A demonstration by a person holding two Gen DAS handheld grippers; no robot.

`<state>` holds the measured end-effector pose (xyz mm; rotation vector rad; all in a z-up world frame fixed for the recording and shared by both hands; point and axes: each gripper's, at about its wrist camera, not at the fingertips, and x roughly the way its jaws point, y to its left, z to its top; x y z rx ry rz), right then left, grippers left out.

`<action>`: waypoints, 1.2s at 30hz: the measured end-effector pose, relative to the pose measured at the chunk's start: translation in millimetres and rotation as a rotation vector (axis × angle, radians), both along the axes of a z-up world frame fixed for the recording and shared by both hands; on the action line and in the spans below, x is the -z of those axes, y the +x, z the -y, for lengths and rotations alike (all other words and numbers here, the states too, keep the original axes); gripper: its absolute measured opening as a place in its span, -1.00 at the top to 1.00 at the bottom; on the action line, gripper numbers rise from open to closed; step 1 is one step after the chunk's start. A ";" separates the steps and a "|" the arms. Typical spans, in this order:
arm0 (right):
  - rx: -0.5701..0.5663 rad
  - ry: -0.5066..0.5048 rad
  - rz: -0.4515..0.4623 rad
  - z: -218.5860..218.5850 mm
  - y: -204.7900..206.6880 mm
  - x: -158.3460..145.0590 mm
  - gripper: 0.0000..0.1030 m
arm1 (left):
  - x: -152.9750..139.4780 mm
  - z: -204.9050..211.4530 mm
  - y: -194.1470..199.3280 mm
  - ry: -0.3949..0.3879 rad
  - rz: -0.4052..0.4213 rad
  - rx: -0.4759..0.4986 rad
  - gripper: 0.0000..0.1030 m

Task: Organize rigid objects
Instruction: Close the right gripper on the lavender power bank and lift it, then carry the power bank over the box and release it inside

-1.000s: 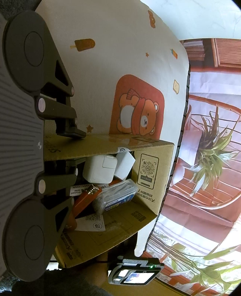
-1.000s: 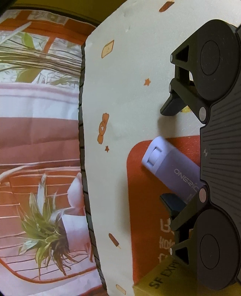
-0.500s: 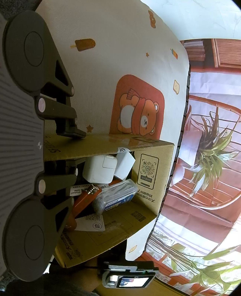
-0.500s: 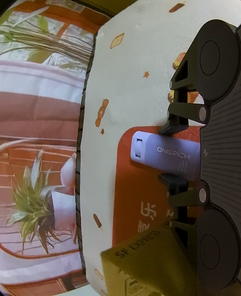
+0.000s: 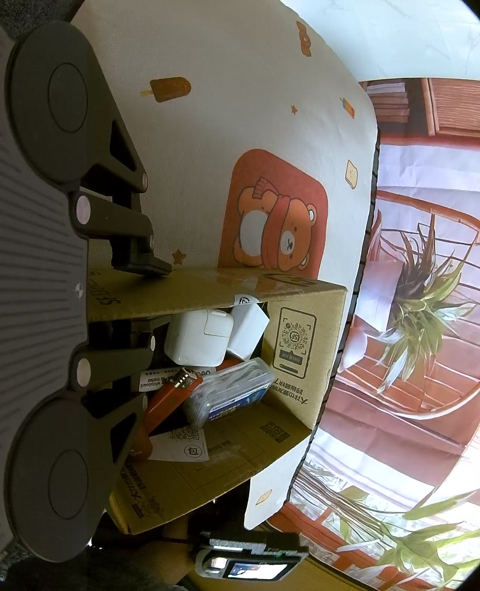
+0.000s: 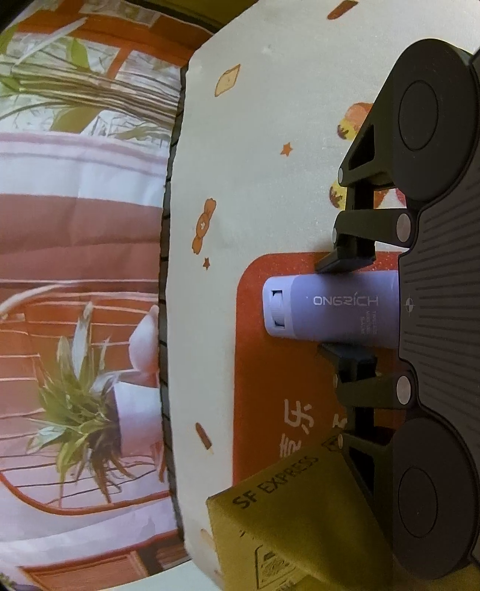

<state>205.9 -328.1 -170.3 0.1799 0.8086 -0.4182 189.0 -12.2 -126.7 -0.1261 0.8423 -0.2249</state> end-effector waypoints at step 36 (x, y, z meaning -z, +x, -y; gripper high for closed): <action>-0.083 0.145 0.303 -46.9 -62.1 -104.3 0.29 | -0.2 -0.5 0.1 -0.002 -0.001 -0.001 0.58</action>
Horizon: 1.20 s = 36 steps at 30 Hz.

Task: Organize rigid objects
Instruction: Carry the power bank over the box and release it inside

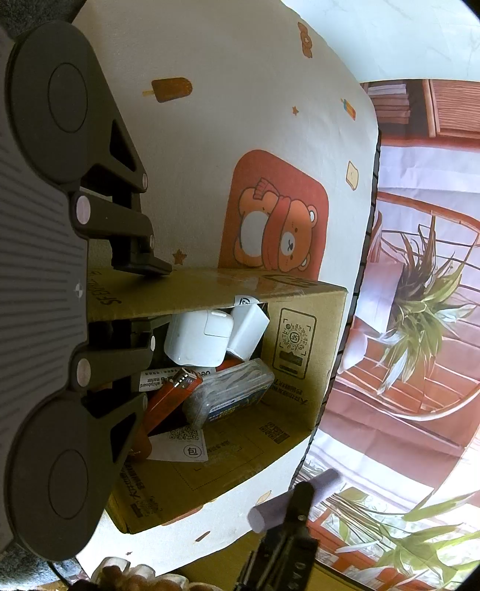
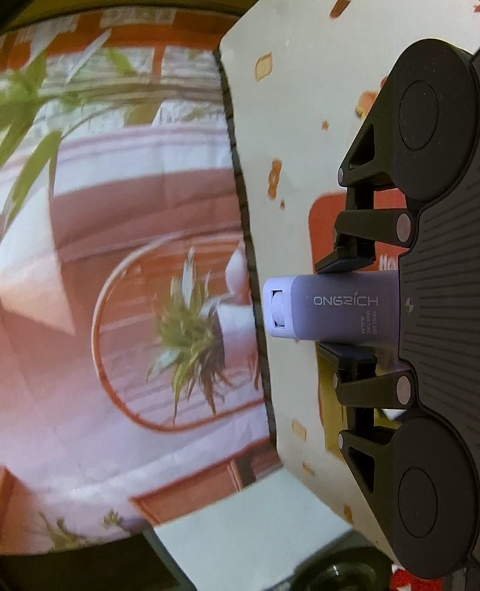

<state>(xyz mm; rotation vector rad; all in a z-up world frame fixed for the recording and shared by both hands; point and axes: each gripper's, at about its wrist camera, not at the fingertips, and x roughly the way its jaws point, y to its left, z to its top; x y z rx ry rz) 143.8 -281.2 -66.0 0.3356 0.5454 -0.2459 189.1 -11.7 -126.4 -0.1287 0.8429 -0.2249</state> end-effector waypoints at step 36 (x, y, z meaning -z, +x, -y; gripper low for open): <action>-0.297 -0.066 -0.277 -103.7 57.3 31.0 0.19 | -1.0 1.8 -1.7 0.001 0.004 0.001 0.57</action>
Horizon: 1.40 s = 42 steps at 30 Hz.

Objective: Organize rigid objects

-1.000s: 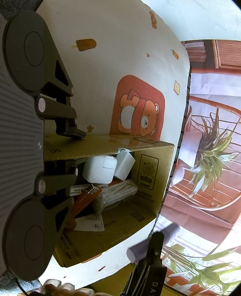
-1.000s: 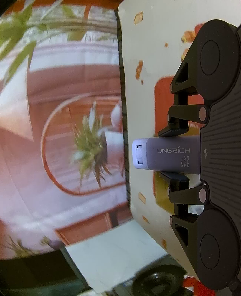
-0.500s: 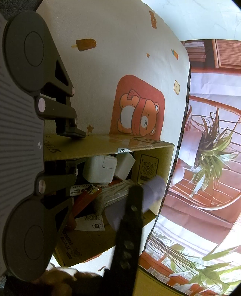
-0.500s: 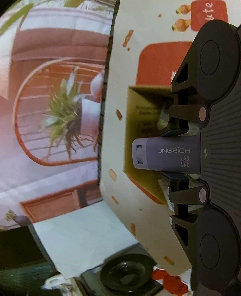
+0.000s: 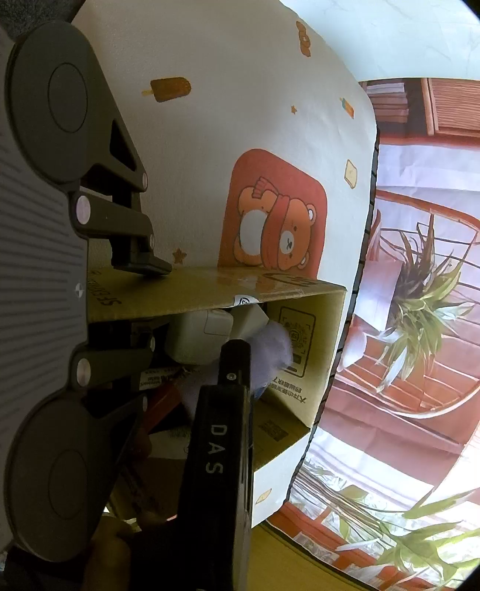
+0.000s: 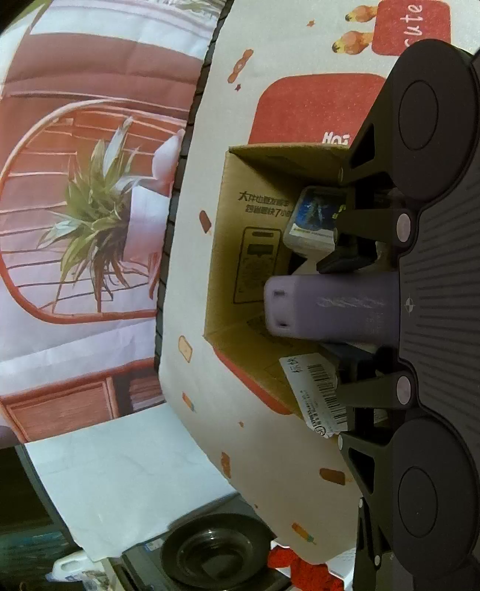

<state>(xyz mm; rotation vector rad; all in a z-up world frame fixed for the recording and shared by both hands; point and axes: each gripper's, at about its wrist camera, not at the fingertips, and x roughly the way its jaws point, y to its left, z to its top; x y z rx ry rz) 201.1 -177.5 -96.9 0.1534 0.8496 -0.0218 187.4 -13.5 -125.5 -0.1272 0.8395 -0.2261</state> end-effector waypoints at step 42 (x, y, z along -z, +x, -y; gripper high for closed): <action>0.212 -0.167 0.151 2.1 -133.8 -110.4 -0.99 | -102.8 5.2 -97.0 0.085 0.290 0.042 -1.00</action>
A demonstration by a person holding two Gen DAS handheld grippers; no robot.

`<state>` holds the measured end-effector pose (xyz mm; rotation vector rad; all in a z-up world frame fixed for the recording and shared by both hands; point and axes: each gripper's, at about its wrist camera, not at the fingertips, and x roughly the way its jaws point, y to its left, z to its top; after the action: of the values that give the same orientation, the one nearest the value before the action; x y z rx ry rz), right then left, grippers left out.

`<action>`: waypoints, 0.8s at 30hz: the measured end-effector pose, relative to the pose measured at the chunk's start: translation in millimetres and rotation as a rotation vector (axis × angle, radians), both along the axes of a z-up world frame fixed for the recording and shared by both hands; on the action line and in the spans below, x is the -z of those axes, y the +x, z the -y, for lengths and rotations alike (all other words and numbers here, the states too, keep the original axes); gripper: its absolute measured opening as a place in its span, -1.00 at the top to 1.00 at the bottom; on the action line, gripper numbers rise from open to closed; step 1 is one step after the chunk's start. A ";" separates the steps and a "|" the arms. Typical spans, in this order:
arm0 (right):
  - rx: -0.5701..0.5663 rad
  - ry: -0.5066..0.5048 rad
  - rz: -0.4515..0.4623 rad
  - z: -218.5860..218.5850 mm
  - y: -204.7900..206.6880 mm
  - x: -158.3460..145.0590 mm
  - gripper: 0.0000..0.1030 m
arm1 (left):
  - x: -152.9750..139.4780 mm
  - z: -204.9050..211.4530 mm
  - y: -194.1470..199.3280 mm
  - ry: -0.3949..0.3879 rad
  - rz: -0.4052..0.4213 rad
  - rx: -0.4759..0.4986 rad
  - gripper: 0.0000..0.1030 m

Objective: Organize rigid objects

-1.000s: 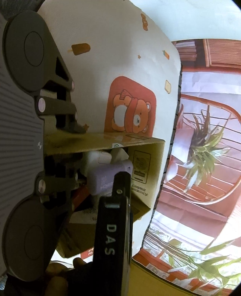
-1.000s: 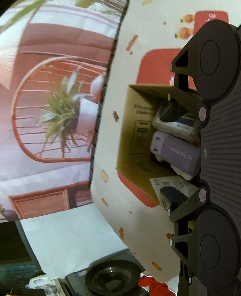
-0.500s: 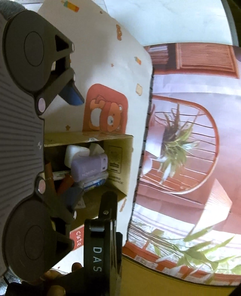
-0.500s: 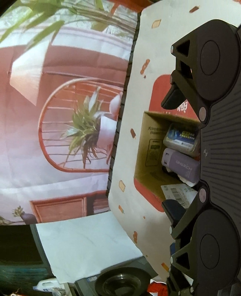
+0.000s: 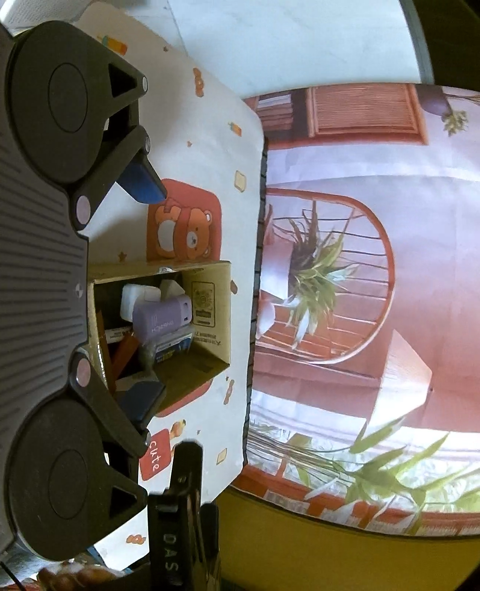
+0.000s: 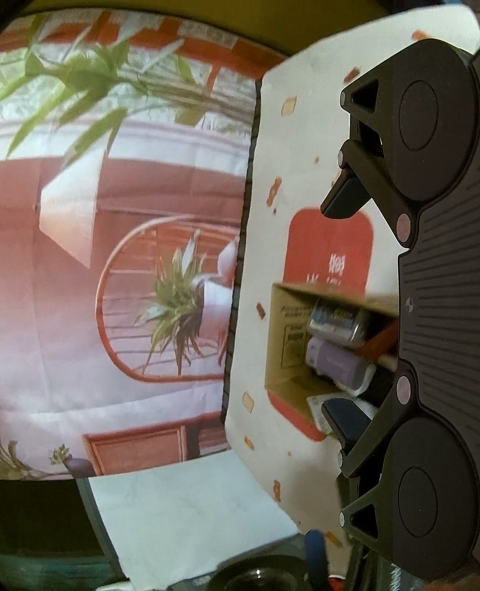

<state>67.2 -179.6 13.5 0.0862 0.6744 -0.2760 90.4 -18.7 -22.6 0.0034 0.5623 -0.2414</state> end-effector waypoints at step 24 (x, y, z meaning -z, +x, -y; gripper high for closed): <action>0.133 0.028 0.052 -6.1 -106.4 -9.2 -0.99 | -20.9 -15.5 -69.8 0.076 0.027 -0.032 -1.00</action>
<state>-39.2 -173.6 22.7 0.1652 0.6220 -0.3910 20.6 -3.1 -1.7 0.0709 0.5443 -0.1887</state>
